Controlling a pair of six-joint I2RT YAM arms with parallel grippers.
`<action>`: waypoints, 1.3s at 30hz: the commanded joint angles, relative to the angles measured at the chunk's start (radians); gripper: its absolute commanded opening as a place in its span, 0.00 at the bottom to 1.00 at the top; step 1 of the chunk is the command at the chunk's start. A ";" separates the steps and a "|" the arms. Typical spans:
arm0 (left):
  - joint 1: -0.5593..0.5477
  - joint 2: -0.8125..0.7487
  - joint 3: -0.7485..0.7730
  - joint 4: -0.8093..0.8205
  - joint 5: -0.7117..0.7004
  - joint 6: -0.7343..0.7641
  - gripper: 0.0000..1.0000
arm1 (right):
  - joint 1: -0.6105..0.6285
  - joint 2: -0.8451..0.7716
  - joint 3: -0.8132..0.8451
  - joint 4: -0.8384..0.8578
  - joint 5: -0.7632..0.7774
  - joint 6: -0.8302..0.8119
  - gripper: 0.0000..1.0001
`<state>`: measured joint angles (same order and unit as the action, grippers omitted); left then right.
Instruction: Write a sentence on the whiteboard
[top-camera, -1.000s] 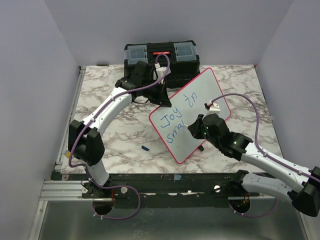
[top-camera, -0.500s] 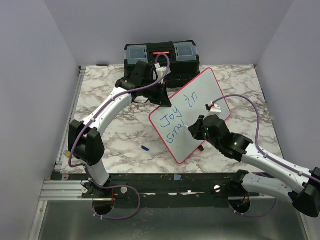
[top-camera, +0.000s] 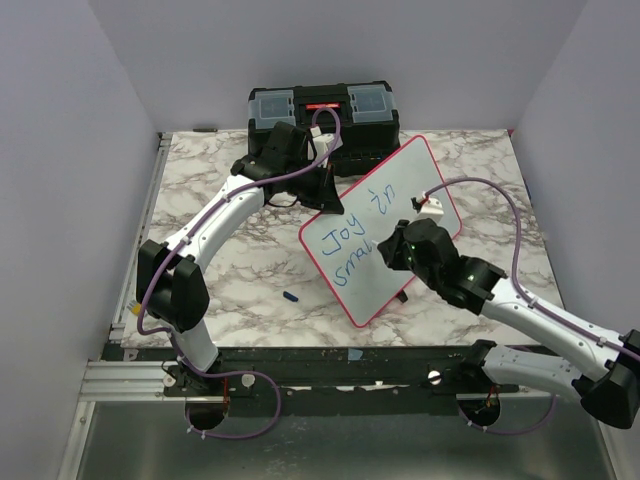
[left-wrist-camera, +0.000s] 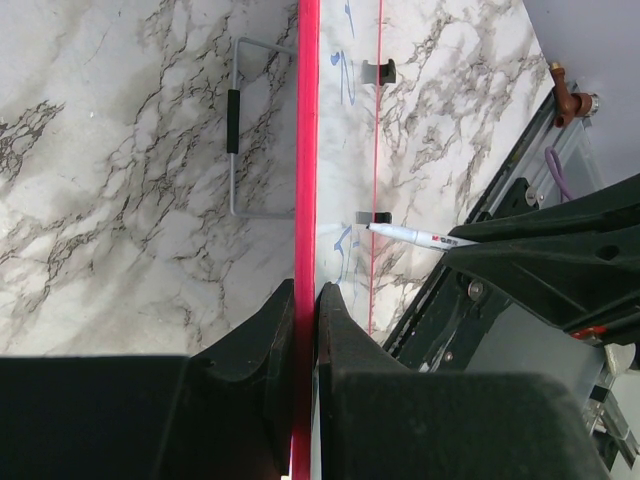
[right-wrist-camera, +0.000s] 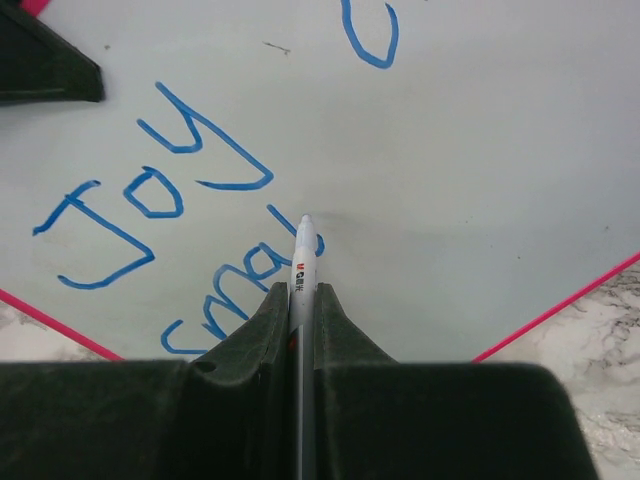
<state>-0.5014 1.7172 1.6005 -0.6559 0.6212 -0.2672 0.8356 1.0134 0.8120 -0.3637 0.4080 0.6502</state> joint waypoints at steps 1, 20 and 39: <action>-0.017 -0.008 -0.012 -0.031 -0.070 0.077 0.00 | -0.002 -0.012 0.063 -0.031 0.036 -0.018 0.01; -0.017 -0.010 -0.010 -0.033 -0.069 0.077 0.00 | -0.003 0.030 0.103 -0.019 0.058 -0.003 0.01; -0.017 -0.019 -0.010 -0.042 -0.071 0.082 0.00 | -0.002 0.094 0.083 0.006 0.067 0.017 0.01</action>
<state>-0.5014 1.7168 1.6005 -0.6556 0.6212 -0.2687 0.8356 1.0920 0.8948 -0.3683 0.4526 0.6544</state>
